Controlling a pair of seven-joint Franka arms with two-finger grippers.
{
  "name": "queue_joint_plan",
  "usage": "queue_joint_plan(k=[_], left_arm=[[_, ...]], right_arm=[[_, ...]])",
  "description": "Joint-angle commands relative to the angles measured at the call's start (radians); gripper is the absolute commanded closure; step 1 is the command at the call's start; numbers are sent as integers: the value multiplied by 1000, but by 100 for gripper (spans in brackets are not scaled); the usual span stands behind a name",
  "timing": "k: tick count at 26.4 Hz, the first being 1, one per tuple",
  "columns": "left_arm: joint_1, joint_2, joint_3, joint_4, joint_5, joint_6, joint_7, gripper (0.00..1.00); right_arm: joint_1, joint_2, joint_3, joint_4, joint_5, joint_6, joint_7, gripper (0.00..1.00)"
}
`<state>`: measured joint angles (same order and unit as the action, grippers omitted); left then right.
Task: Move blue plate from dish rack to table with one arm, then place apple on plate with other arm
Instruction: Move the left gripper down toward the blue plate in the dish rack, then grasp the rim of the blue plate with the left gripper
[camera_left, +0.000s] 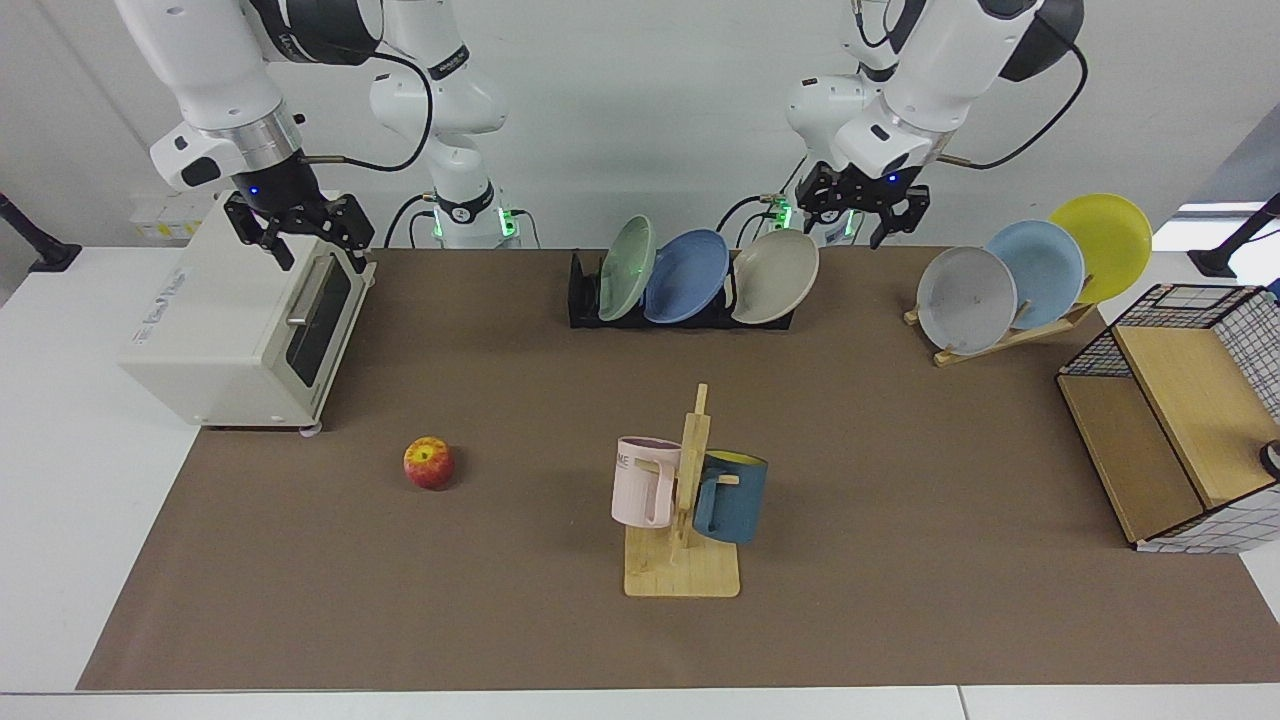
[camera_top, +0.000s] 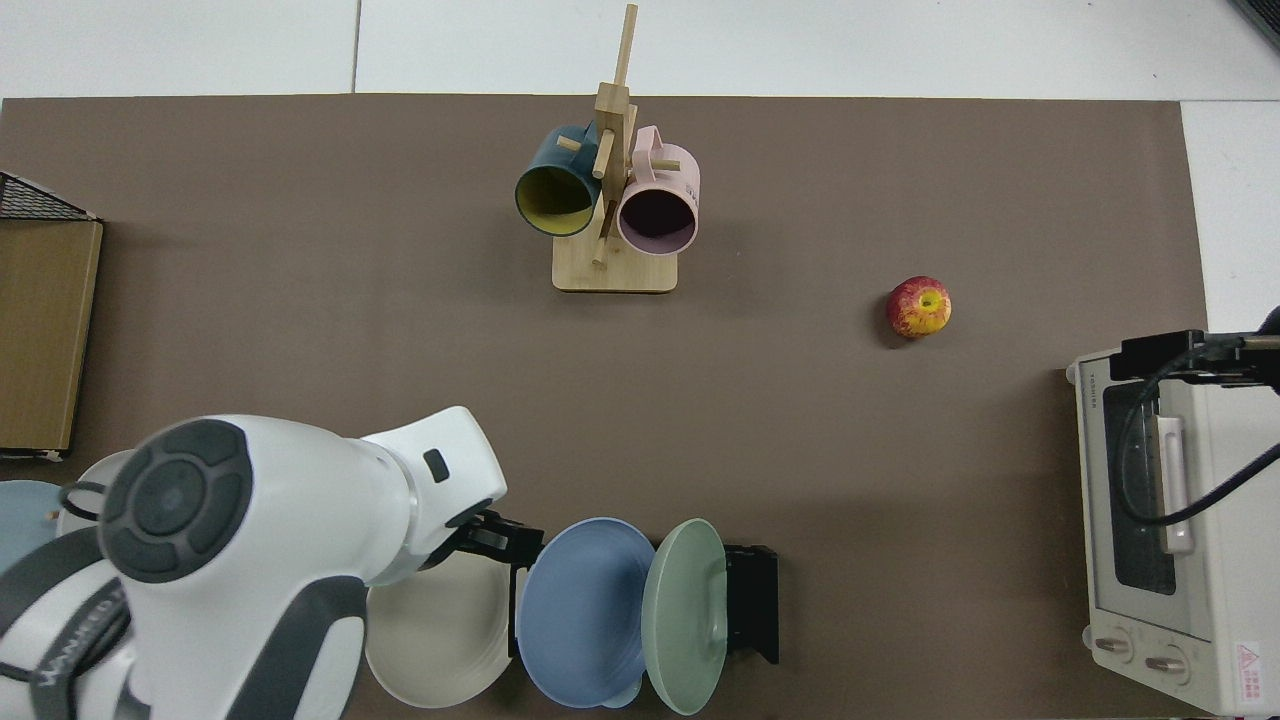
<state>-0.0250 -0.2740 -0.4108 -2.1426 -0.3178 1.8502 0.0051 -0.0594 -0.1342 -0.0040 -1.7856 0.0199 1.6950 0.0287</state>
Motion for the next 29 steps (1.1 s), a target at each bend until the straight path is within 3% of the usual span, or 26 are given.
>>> queue_joint_plan(k=[1,6,10,13,16,20,23,29], left_arm=[[-1,-53,-74,-173,-50,135,38,0],[-1,-33,-155,-275,-84,225,35,0],[0,-36,-174,-310,-99,244,26,3],[-4,-37,-184,-315,-99,238,19,19],[-4,-39,-203,-313,-99,236,4,56],[-3,-51,-249,-315,-99,224,-22,64],[-3,-53,-252,-315,-99,222,-36,76],[0,-51,-252,-303,-96,196,-37,87]], right_arm=[[-13,-8,10,-9,6,9,11,0],[-13,-8,10,-9,6,9,11,0],[-13,-8,10,-9,6,9,11,0],[-13,-8,9,-9,6,9,11,0],[-13,-8,10,-9,6,9,11,0],[-13,-8,10,-9,6,9,11,0],[-13,-8,10,-9,6,9,11,0],[-13,-8,9,-9,6,9,11,0]])
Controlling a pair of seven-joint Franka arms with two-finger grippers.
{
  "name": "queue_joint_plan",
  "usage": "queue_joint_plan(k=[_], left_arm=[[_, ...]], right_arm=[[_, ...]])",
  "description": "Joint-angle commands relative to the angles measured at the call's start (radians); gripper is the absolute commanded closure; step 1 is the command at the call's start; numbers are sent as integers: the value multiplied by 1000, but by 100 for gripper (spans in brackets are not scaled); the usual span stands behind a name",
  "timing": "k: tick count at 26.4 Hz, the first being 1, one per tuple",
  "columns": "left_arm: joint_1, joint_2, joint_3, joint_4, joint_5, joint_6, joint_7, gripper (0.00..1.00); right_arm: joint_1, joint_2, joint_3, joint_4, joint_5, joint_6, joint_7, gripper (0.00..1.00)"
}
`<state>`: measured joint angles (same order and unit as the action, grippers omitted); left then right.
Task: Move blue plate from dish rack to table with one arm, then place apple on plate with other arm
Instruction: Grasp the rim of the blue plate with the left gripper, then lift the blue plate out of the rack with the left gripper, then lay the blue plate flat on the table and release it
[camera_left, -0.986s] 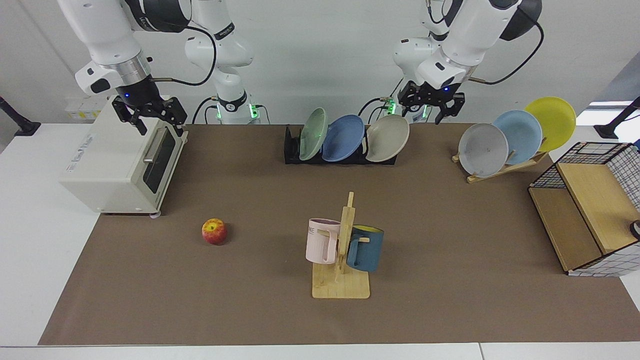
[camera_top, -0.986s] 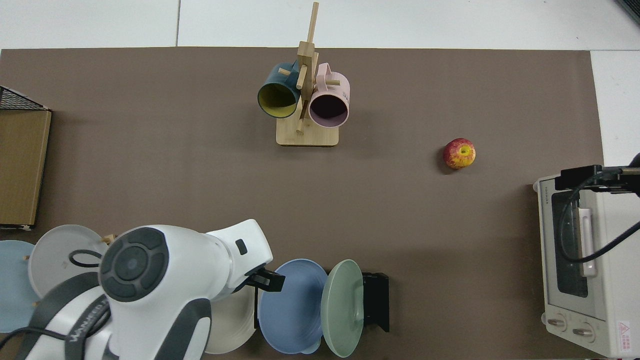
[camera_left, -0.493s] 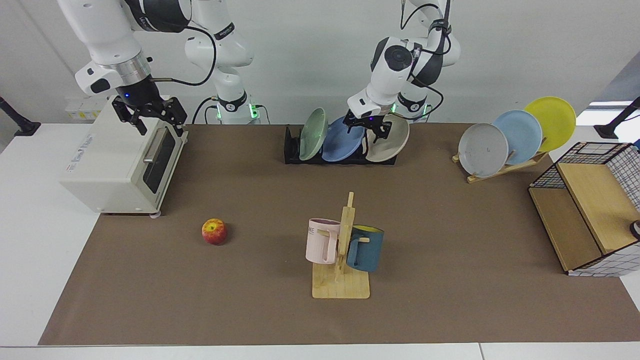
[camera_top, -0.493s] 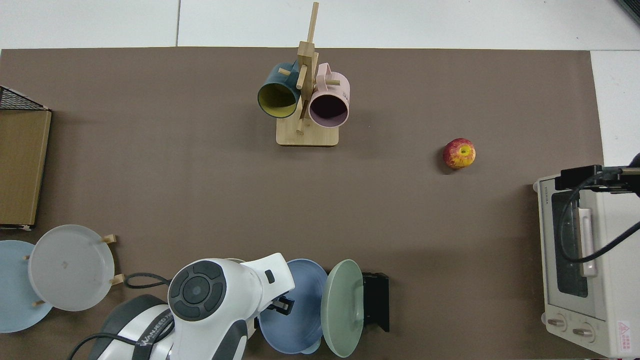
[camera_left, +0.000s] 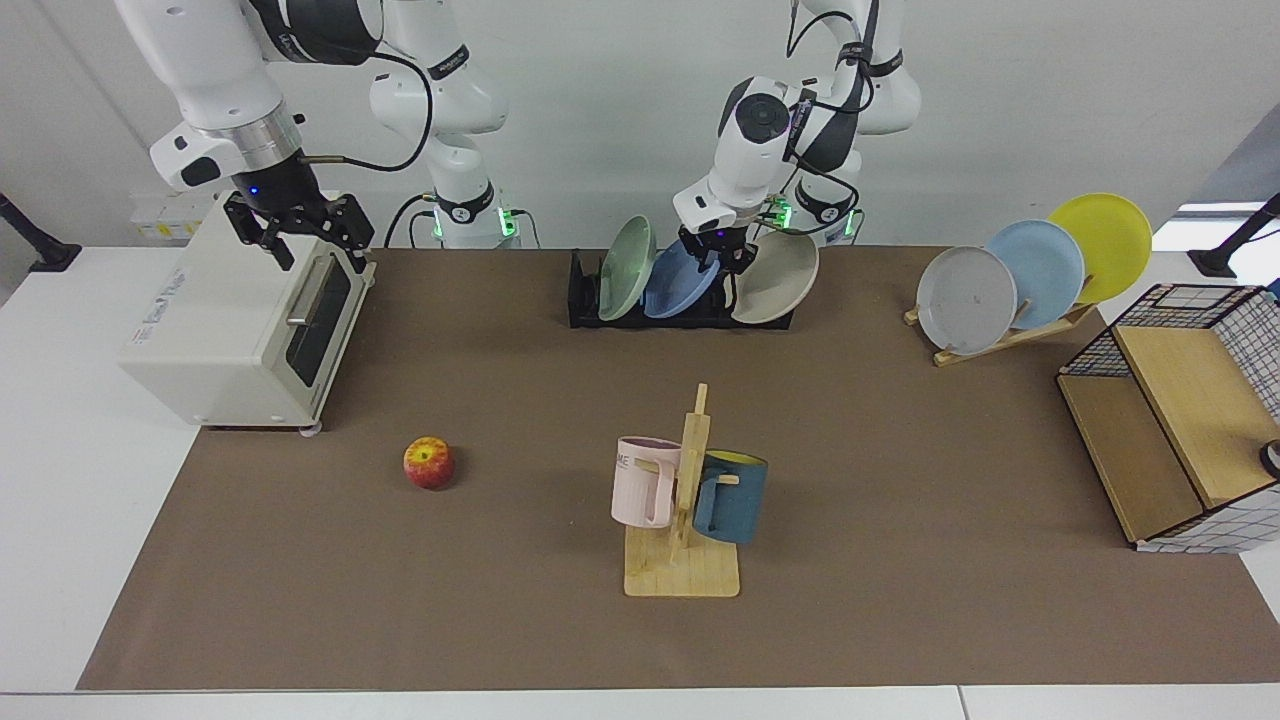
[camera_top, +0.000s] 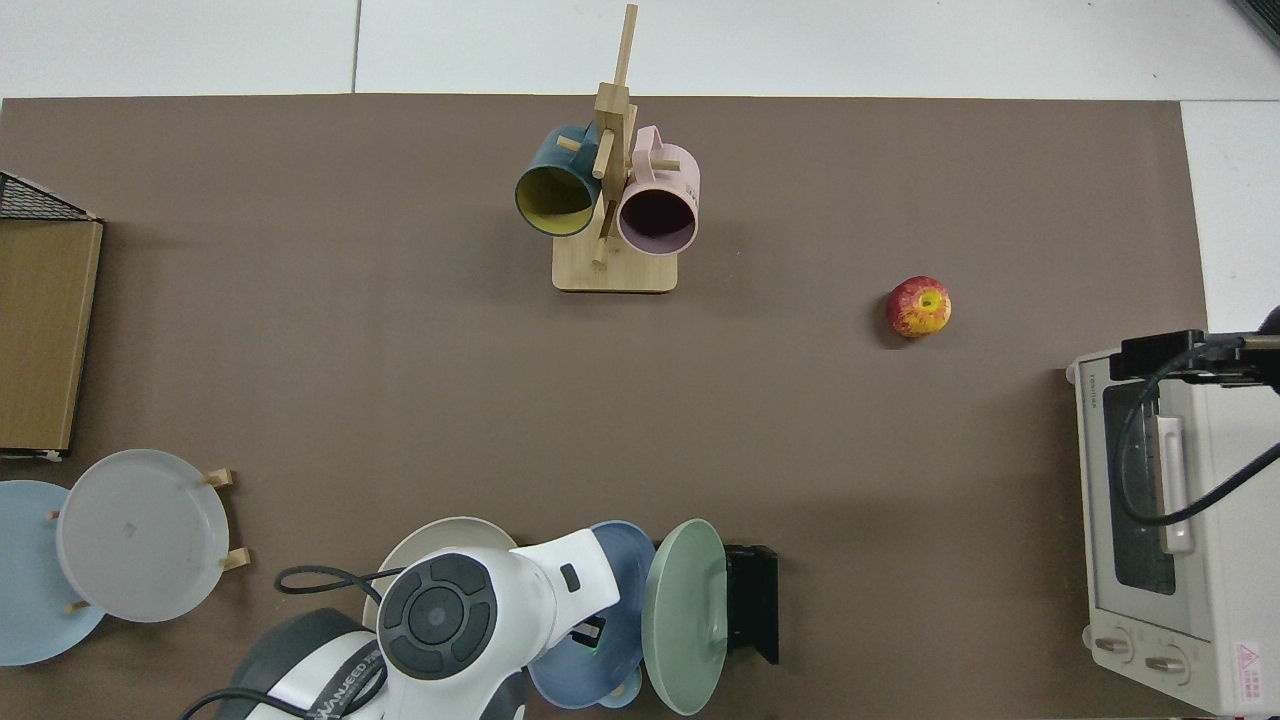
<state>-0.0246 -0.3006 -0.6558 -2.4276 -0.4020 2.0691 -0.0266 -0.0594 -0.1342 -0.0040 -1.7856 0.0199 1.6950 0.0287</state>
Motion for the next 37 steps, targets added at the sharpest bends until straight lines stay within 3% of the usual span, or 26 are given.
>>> queue_joint_plan(k=[1,3,14,22,26,31,37], left_arm=[[2,-25,-5,-15,-11,-35,-4,90],[5,-25,-4,5,0,-66,5,100],[14,-2,129,104,52,-96,16,100],[14,122,252,266,104,-162,19,100],[12,168,317,301,71,-133,48,100],[14,236,367,308,-64,-34,165,100],[26,351,370,317,-201,89,212,100]], right_arm=[[-13,-8,9,-9,6,9,11,0],[-13,-8,10,-9,6,9,11,0],[-13,-8,10,-9,6,9,11,0],[-13,-8,10,-9,6,9,11,0],[-13,-8,10,-9,6,9,11,0],[-13,-8,10,-9,6,9,11,0],[-13,-8,10,-9,6,9,11,0]])
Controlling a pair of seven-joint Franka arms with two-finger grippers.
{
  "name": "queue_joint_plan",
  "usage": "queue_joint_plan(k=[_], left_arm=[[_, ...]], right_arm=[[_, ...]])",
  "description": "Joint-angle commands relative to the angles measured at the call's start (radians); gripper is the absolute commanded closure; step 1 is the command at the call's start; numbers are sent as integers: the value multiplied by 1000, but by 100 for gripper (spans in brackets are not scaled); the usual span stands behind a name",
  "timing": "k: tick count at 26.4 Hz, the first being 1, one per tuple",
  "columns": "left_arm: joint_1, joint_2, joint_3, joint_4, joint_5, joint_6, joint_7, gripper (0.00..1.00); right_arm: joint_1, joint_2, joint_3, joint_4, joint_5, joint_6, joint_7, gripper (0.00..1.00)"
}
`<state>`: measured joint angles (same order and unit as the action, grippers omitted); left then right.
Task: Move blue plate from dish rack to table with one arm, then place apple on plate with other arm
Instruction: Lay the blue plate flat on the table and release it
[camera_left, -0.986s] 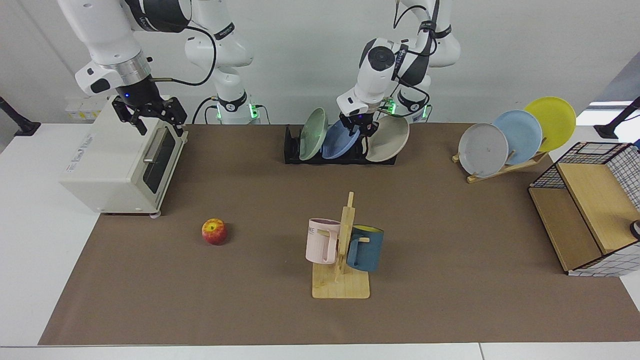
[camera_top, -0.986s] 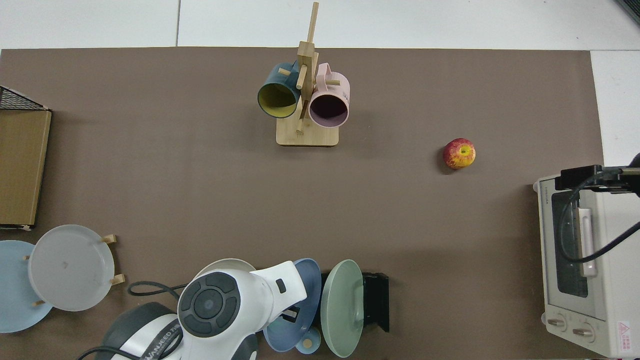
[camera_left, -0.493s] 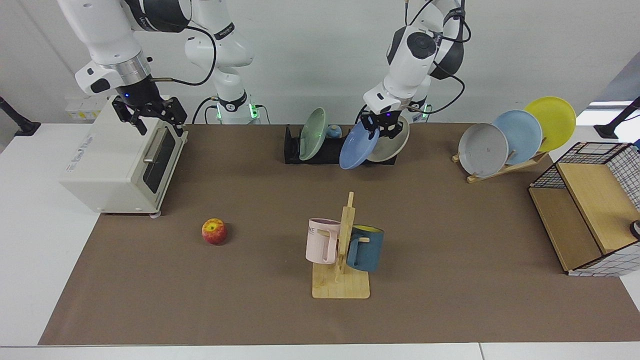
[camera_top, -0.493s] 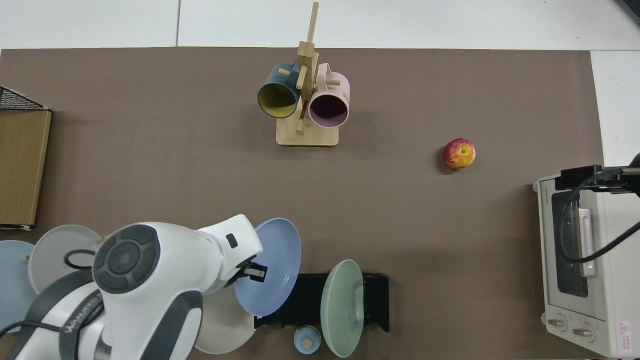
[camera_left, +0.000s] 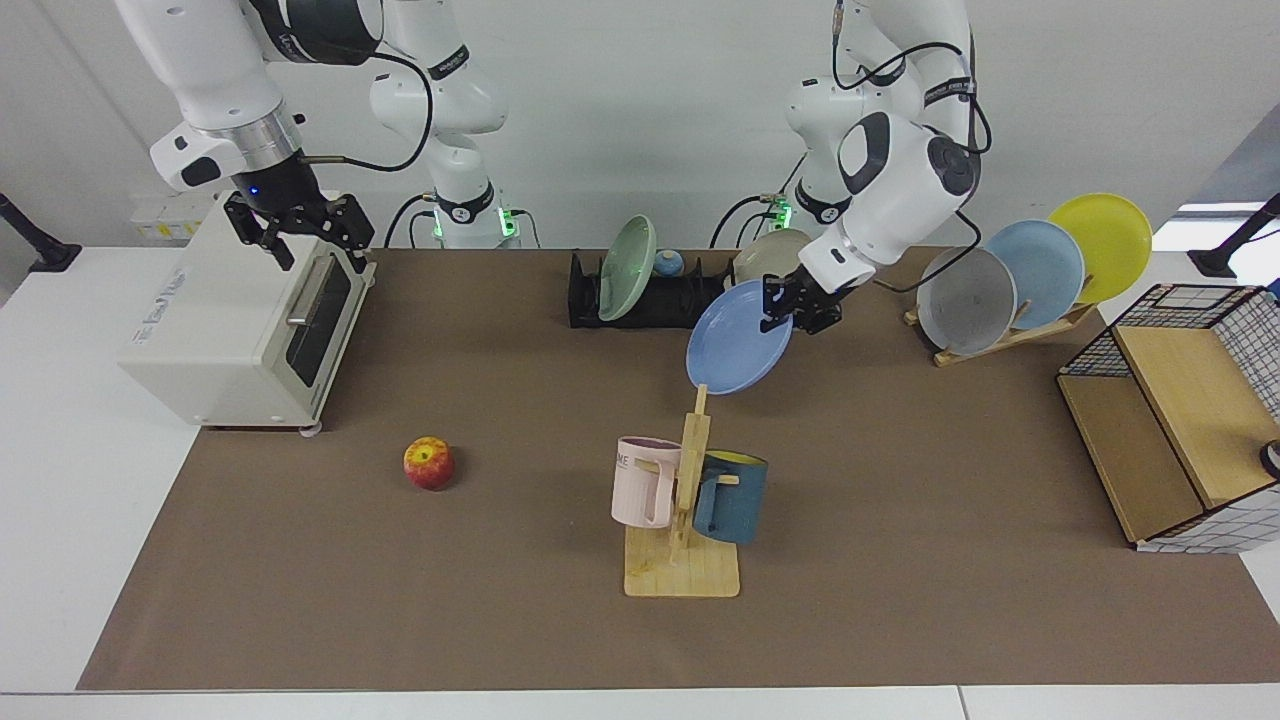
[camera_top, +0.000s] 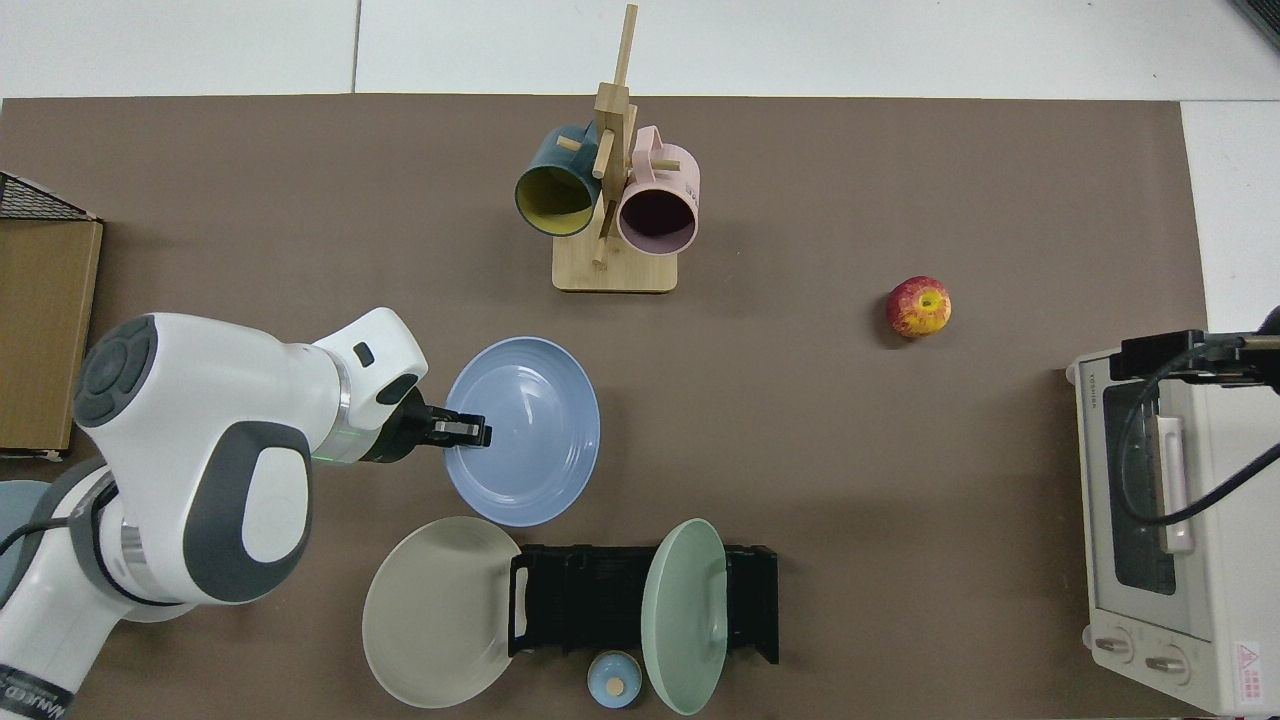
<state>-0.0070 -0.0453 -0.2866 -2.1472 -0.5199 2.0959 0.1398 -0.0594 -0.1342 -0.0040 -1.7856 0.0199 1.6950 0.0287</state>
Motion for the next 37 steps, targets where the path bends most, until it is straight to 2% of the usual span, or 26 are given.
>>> queue_joint_plan(k=[1,4,10,15,25,28,37], left_arm=[[16,110,1,39,-110,65,66,100],[50,150,1,40,-215,69,141,100],[70,211,-5,41,-299,79,237,100],[71,308,-54,41,-344,193,282,100],[68,308,-75,41,-368,200,282,100],[61,308,-78,41,-361,222,279,67],[56,283,-89,41,-353,230,250,51]], right_arm=[[-13,-8,10,-9,6,9,11,0],[-13,-8,10,-9,6,9,11,0],[-13,-8,10,-9,6,9,11,0],[-13,-8,10,-9,6,9,11,0],[-13,-8,10,-9,6,9,11,0],[-13,-8,9,-9,6,9,11,0],[-27,-8,1,-9,-11,11,13,0]])
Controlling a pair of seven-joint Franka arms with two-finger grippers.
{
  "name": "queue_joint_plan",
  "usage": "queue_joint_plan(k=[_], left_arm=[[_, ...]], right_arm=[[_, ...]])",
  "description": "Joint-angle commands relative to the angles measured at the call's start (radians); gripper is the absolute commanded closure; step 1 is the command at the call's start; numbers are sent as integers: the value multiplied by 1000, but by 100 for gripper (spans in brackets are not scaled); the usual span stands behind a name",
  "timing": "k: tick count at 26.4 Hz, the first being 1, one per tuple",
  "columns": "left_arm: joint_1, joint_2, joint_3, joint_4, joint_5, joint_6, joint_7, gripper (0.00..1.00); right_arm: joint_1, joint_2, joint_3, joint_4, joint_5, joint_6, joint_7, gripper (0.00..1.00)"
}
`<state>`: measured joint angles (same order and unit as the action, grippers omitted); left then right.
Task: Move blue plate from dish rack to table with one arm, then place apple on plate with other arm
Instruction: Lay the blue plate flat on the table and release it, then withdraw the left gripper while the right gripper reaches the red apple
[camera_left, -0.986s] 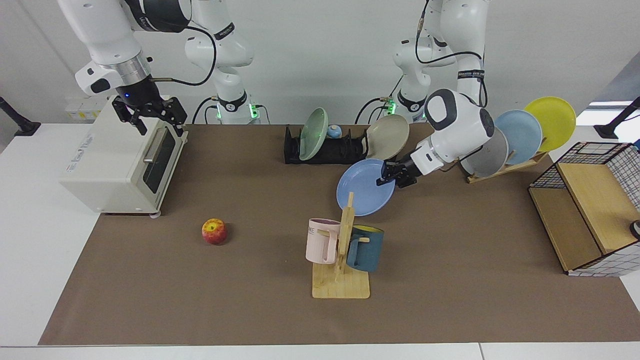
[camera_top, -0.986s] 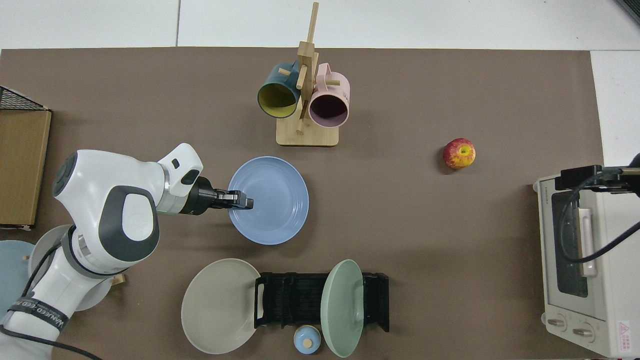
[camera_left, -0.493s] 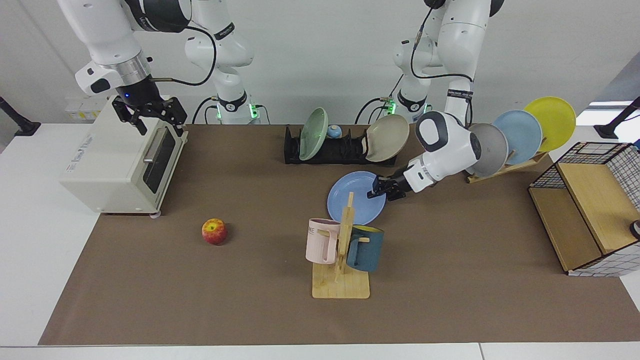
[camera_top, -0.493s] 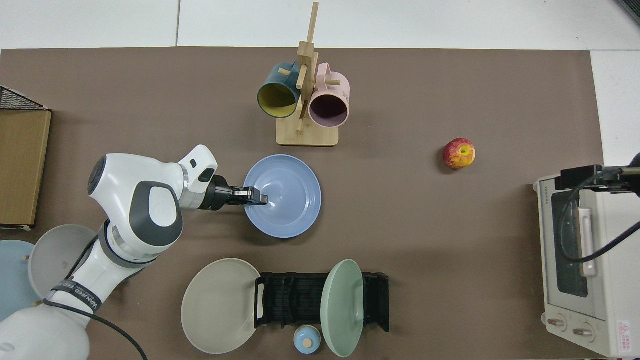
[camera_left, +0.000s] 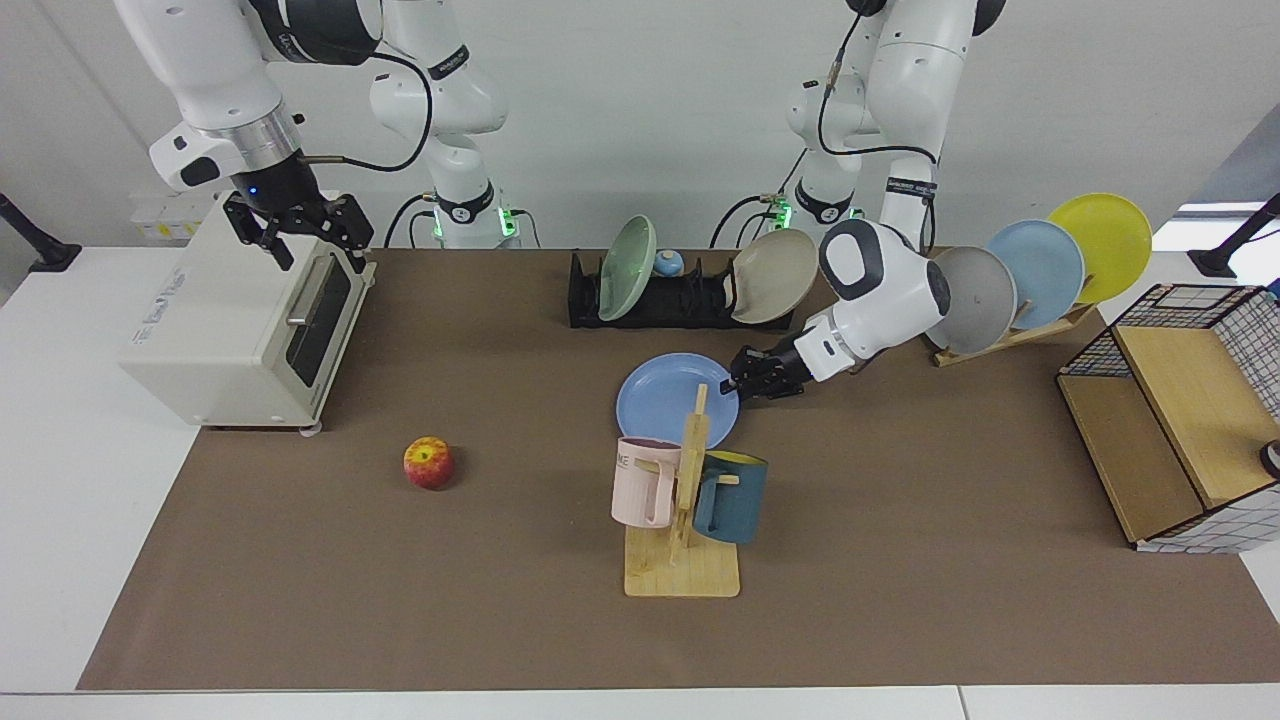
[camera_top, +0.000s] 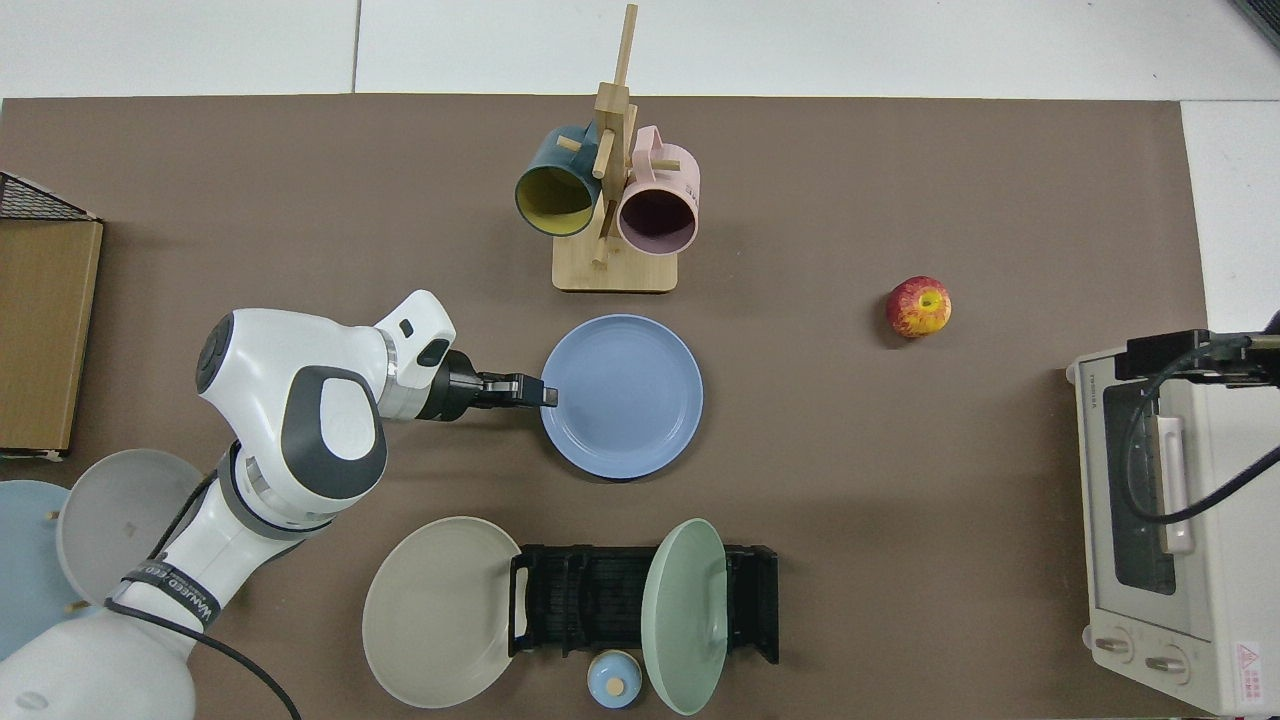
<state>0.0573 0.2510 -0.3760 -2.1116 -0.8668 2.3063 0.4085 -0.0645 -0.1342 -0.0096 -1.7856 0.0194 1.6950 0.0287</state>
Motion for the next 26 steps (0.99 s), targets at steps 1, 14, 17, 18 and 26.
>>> queue_joint_plan(k=[1,14,17,18,26], left_arm=[[-8,-22,0,5,-5,18,-25,50],[-8,-154,39,238,636,-373,-371,1],[-13,-206,32,272,790,-473,-404,0],[-14,-226,32,275,801,-494,-408,0],[-28,-279,97,361,821,-605,-409,0]], right_arm=[[-20,-8,7,-9,-12,11,10,0],[-5,24,13,-61,4,112,-6,0],[18,76,13,-72,5,172,-4,0],[20,96,13,-72,5,196,-4,0],[23,271,14,-64,5,434,-15,0]])
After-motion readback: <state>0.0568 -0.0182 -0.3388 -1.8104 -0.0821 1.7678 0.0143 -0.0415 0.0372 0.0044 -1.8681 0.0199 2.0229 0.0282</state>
